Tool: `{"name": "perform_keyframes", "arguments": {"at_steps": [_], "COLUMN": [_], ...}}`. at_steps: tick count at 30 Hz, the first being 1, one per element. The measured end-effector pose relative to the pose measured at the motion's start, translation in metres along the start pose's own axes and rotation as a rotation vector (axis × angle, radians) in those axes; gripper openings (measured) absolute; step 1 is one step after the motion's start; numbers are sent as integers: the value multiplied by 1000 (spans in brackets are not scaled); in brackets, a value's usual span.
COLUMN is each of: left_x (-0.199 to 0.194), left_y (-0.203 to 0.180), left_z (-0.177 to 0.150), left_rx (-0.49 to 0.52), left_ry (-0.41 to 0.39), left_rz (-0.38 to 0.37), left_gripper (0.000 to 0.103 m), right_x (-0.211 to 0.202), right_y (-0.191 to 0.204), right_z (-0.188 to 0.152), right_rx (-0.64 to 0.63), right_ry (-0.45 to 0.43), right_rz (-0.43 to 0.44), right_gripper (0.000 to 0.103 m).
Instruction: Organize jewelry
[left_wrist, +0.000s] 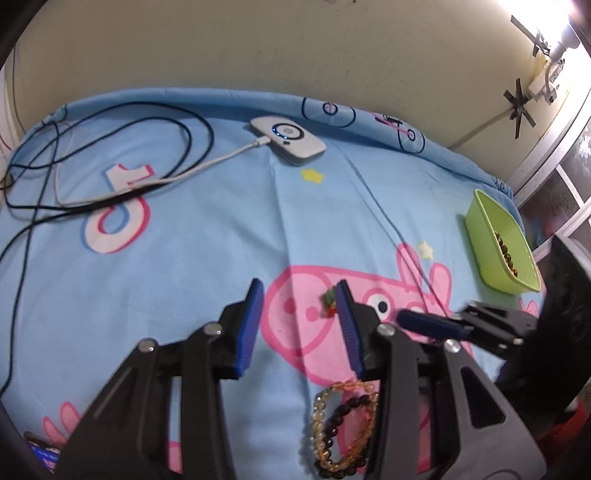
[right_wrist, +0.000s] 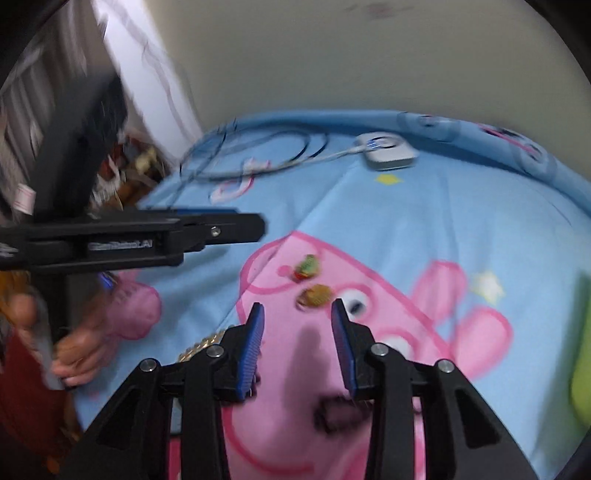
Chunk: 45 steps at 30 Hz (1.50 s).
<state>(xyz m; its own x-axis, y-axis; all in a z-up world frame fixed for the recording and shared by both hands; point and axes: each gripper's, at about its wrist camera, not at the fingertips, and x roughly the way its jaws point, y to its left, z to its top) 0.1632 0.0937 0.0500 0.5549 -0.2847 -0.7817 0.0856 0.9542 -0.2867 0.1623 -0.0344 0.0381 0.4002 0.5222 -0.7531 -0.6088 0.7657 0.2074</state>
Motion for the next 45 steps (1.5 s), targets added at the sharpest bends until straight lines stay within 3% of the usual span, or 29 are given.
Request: {"name": "perform_keyframes", "arguments": {"at_steps": [3,4,5,8,17,18,20,25,30,33,41,45], "left_x": [4,6,7,11,44,50,53,38,2,-6,17,33], "left_y": [-5,-8,-11,-21,-58,-56,-52,-54,-93,-125,-200,-227], "left_z": [0,0,0,-3,-14,-15,-17,-19,-43,-68,-109,-125], "left_rx": [15,19,30,81,270,266,258,218,278,339,458,520], "left_ry": [5,7,8,0,-1,17,15,22,-24,-11,81,119], "left_rz": [-6,-8,-15,-11,121,120,113,24,-103,-181,-292,-283], "left_gripper": [38,38,38,38,38,37,16,15,15,15,15,15], "right_x": [24,27,25,8,-49,-53,-63,-91,-117,-133,-165,-167], "right_y": [5,4,3,-14,-51,-53,-57,-60,-58,-57,-72,-70], "right_z": [7,6,3,-13,-34,-35,-37,-50,-82,-110,-168,-186], "right_rx": [-53,-71,-92,-51,118,127,154,206,235,237,364,355], "right_ry": [41,52,42,37,-129,-140,-170,-227,-231,-221,-212,-177], "right_rz": [-55,-84,-112,-87,-80,-76,-58,-22,-18,-76,-132,-201], "right_gripper": [16,1,0,0,0,0,0,0,0,0,0,0]}}
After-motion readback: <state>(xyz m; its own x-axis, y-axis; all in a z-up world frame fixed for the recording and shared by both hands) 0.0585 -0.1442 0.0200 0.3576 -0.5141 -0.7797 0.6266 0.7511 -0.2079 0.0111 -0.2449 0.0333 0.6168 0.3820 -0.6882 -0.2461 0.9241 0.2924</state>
